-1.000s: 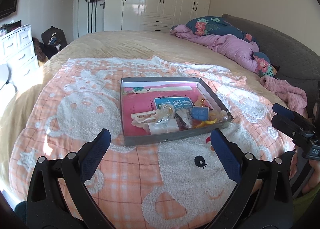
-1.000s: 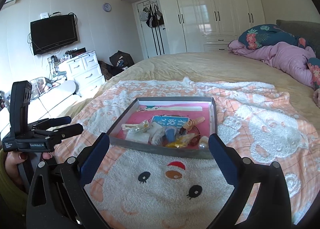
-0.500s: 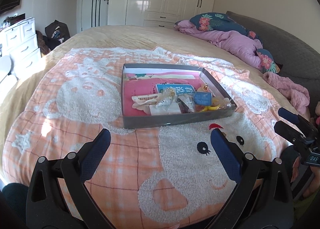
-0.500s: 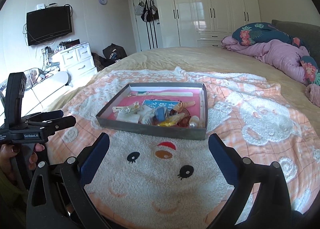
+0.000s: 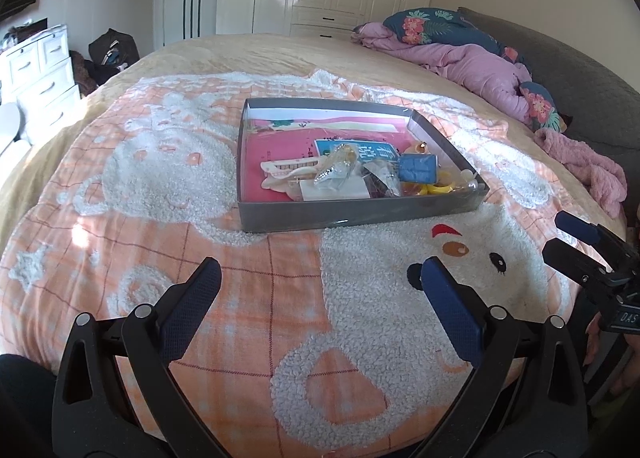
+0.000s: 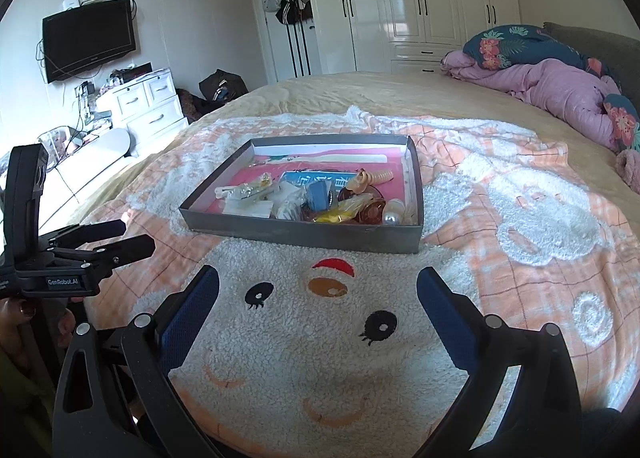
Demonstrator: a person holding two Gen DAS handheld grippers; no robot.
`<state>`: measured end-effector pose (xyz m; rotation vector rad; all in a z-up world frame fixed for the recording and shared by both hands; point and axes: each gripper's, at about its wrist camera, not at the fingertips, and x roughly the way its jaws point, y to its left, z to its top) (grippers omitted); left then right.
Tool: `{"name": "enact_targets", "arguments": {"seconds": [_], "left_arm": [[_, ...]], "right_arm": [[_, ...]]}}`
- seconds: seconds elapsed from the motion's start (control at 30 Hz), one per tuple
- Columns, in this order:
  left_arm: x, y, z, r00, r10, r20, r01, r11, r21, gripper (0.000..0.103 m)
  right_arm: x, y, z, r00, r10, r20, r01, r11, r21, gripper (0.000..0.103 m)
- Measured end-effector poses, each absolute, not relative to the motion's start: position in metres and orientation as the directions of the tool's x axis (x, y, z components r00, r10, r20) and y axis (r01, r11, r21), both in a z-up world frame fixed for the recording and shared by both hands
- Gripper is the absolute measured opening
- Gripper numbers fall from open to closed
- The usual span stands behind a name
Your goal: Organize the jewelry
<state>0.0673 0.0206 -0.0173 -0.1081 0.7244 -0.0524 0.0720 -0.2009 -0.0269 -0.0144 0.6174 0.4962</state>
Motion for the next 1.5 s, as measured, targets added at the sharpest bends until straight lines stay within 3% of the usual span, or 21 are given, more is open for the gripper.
{"name": "enact_targets", "arguments": {"seconds": [1.5], "left_arm": [[0.0662,0.0237,-0.0185,0.748,-0.073,-0.66,0.002,0.994,-0.108,0.094]], "right_arm": [[0.0744,-0.2034,-0.0262,0.702,0.437,-0.563,-0.443,0.886,0.135,0.099]]}}
